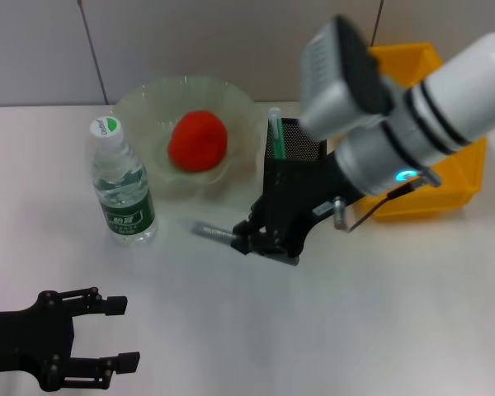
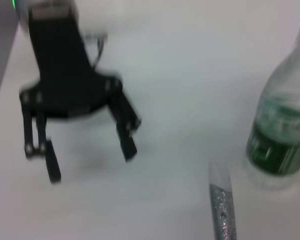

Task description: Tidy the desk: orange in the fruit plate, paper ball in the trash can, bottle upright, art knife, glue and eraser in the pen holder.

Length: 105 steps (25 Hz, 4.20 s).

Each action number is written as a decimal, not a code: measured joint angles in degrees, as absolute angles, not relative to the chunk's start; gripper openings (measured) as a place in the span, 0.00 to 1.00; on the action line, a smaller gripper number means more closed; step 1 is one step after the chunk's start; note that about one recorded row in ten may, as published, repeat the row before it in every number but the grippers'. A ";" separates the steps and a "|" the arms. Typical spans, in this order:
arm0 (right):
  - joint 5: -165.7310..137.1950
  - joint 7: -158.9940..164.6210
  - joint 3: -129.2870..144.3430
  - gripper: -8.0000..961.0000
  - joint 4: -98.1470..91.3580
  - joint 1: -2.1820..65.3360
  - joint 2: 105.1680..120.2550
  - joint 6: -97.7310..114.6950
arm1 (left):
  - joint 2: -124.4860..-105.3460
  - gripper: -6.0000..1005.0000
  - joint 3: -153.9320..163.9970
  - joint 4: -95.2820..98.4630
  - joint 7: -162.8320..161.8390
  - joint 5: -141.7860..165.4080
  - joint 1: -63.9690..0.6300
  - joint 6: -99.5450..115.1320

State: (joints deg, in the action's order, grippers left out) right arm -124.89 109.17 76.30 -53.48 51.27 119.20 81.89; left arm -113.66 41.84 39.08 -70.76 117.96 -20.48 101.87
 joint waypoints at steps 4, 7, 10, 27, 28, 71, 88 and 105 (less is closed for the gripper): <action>-118.69 102.67 71.30 0.14 -56.08 46.04 119.08 82.45 | -113.69 0.83 41.84 39.16 -70.76 118.08 -20.48 101.87; -113.47 98.67 68.22 0.14 -57.67 42.13 119.07 82.74 | -113.69 0.83 41.84 39.16 -70.75 118.12 -20.48 101.87; -108.00 95.65 64.64 0.14 -58.82 38.47 119.08 83.73 | -113.77 0.83 41.84 39.11 -70.75 118.35 -20.48 101.87; -95.54 87.19 53.75 0.14 -47.66 35.00 119.13 72.53 | -114.48 0.82 42.12 38.59 -68.42 118.56 -20.26 101.31; -95.59 87.20 53.89 0.14 -47.01 35.48 119.12 71.42 | -114.56 0.82 42.21 38.58 -68.41 118.58 -20.24 101.31; -91.17 84.33 59.64 0.47 -38.19 39.70 119.27 55.49 | -114.90 0.82 42.01 38.63 -68.31 118.36 -20.15 102.57; -71.88 87.17 58.78 0.57 -34.67 24.35 114.96 92.27 | -117.63 0.82 40.49 35.86 -67.64 113.76 -23.05 107.73; -100.60 70.65 58.89 0.81 -30.95 23.48 115.80 96.02 | -118.05 0.82 40.85 27.71 -67.89 113.93 -25.57 102.42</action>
State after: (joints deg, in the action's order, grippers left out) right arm -100.60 70.65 58.89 -30.95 23.48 115.80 96.02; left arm -118.05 40.85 27.71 -67.89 113.93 -25.57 102.42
